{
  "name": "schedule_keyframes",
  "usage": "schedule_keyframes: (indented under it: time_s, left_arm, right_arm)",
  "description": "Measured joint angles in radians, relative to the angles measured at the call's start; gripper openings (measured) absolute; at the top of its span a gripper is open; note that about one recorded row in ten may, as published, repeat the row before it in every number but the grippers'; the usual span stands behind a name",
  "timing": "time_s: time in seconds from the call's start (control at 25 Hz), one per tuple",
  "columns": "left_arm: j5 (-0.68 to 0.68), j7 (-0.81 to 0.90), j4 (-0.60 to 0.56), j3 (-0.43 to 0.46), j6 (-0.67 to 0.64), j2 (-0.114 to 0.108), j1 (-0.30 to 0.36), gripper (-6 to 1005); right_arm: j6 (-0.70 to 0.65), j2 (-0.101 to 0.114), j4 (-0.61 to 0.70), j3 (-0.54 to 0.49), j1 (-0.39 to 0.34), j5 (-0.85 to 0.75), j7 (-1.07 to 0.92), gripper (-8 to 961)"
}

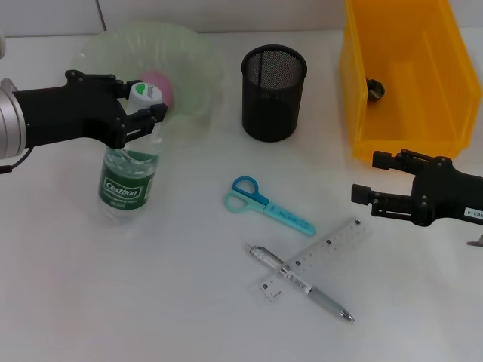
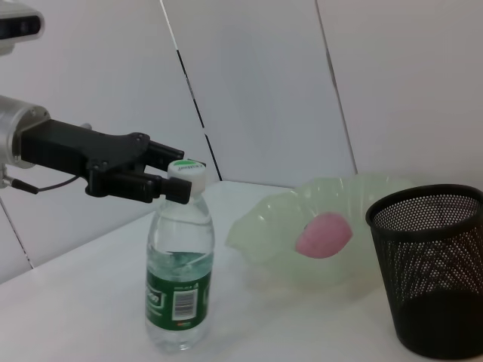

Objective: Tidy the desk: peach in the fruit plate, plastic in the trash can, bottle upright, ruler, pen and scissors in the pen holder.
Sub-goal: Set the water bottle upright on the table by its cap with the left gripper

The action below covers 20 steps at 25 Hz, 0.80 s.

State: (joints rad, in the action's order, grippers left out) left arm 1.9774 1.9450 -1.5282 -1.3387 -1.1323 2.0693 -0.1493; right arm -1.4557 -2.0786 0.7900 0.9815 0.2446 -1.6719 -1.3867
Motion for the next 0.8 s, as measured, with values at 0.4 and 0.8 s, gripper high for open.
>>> schedule_keyframes:
  time_s: [0.4,0.8]
  left_arm:
    - [-0.03,-0.024,0.019,0.021,0.012,0.0,0.012,446]
    - [-0.083,-0.055,0.025,0.035,0.006,-0.001,0.023,446]
  right_arm:
    - [0.0,0.0,0.0,0.0,0.001,0.0,-0.002,835]
    - [0.0,0.0,0.0,0.002,0.001,0.0,-0.009,834]
